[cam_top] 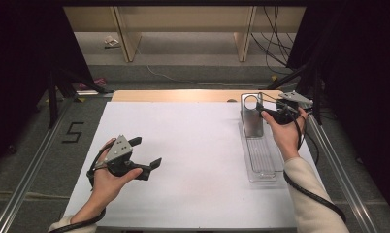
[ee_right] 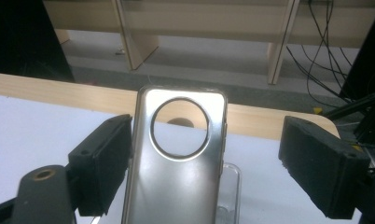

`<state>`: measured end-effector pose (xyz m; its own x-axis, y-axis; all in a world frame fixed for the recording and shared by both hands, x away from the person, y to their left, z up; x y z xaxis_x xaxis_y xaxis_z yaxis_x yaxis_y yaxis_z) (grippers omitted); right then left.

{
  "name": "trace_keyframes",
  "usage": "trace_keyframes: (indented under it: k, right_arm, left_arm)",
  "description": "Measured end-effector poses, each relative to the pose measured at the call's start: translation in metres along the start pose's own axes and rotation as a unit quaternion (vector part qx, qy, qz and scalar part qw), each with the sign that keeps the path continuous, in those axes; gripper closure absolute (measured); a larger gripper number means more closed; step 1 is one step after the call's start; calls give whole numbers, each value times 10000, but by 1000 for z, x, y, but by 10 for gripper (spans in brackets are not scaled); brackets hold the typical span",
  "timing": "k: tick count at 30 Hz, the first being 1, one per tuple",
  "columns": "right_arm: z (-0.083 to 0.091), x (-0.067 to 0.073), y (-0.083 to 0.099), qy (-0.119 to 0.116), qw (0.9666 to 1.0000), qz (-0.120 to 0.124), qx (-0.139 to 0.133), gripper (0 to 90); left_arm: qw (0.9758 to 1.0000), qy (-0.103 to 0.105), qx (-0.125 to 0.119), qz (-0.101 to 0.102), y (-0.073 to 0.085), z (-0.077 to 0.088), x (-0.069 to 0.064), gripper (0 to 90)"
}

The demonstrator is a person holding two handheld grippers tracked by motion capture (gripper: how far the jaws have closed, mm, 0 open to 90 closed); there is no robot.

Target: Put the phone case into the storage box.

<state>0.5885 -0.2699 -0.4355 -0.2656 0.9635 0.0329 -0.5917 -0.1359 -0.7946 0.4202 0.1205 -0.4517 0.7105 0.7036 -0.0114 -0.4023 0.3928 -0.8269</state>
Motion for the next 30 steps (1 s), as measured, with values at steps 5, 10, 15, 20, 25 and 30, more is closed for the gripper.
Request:
trace_keyframes:
  k: [5, 10, 15, 20, 25, 30]
  right_arm:
    - [5, 2, 3, -69, 10000, 33, 53, 188]
    - [9, 4, 7, -131, 9999, 47, 71, 184]
    - [13, 6, 10, -157, 9998, 74, 113, 180]
    - [18, 11, 14, -220, 9996, 126, 140, 178]
    - [19, 15, 17, -267, 9993, 179, 170, 173]
    - [22, 20, 19, -305, 9991, 242, 185, 172]
  left_arm:
    - [10000, 2, -4, 10, 0, 0, 0, 0]
    - [10000, 3, -2, 6, 0, 0, 0, 0]
    - [10000, 15, -2, 25, 0, 0, 0, 0]
    - [10000, 9, 2, 17, 0, 0, 0, 0]
    - [10000, 9, 2, 22, 0, 0, 0, 0]
    - [10000, 9, 7, 20, 1, 0, 0, 0]
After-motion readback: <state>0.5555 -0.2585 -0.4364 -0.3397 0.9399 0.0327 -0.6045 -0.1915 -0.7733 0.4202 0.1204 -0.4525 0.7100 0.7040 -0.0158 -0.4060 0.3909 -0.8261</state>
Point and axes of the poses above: each handheld gripper's, and its own axes: z roughly backward along the jaws, y roughly out of its underside, x roughly to its left, the point moved 10 cm from there along -z, roughly forward along the jaws, and after that the axes turned 14 degrees about x, right-handed, at the moved point
